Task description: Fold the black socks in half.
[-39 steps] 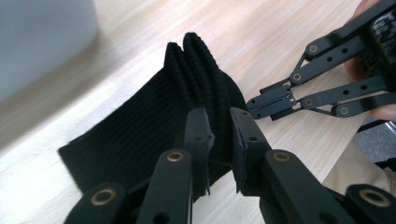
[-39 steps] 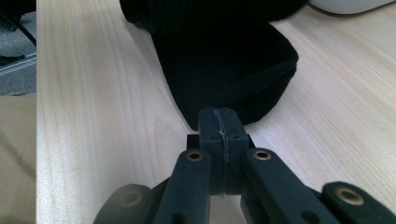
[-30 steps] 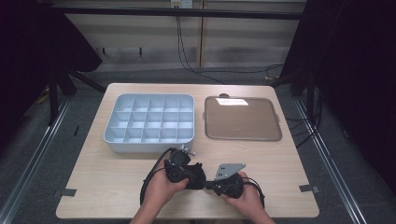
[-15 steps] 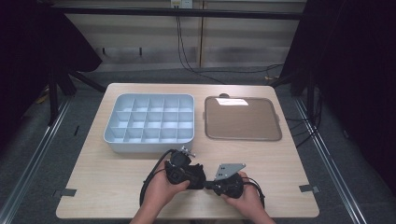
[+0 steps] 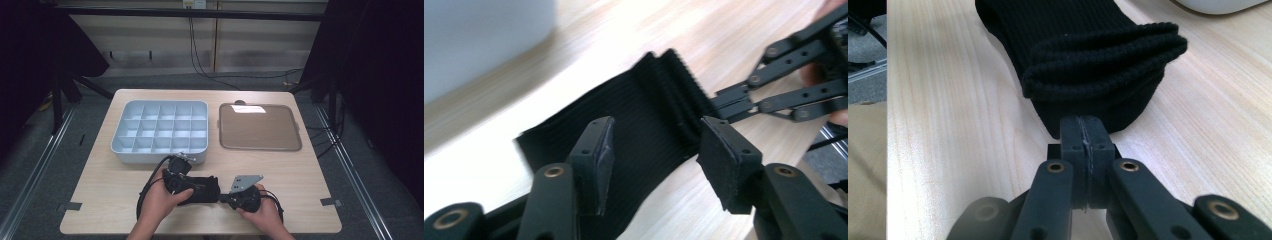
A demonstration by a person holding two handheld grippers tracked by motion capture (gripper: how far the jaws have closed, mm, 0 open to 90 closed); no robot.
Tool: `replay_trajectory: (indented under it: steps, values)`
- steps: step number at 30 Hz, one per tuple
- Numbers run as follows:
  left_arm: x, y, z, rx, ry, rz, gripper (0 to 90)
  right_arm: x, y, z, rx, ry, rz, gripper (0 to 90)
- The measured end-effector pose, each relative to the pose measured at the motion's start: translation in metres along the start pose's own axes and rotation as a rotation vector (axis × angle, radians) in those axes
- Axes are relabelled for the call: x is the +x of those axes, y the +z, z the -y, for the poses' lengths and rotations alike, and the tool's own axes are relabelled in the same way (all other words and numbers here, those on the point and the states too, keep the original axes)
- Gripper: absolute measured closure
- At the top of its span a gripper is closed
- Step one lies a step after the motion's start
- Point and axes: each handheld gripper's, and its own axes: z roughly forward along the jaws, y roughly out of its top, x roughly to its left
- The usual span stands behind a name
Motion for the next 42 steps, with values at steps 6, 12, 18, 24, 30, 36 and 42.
replay_trajectory:
  steps: [6, 12, 18, 24, 30, 36, 42]
  values:
    - [0.014, -0.003, 0.008, -0.001, -0.039, -0.035, 45.8, 0.0, 0.0, 0.0, -0.001, 0.002, 0.001, 89.9]
    - [0.023, -0.002, 0.013, 0.012, -0.054, -0.072, 45.8, 0.0, 0.0, 0.0, 0.0, 0.002, 0.001, 90.0]
    - [0.034, 0.002, 0.02, 0.021, -0.085, -0.096, 44.8, 0.0, 0.0, 0.0, -0.001, 0.004, 0.002, 89.9]
    - [0.037, 0.009, 0.024, 0.035, -0.109, -0.096, 44.4, 0.0, 0.0, 0.0, -0.001, 0.002, 0.002, 89.9]
    - [0.038, 0.015, 0.026, 0.053, -0.104, -0.098, 43.7, 0.0, 0.0, 0.0, -0.001, 0.003, 0.001, 89.8]
    - [0.038, 0.019, 0.028, 0.05, -0.117, -0.099, 43.7, 0.0, 0.0, 0.0, -0.001, 0.001, 0.002, 89.8]
    - [0.038, 0.022, 0.03, 0.056, -0.122, -0.1, 43.9, 0.0, 0.0, 0.0, -0.001, 0.002, 0.001, 89.7]
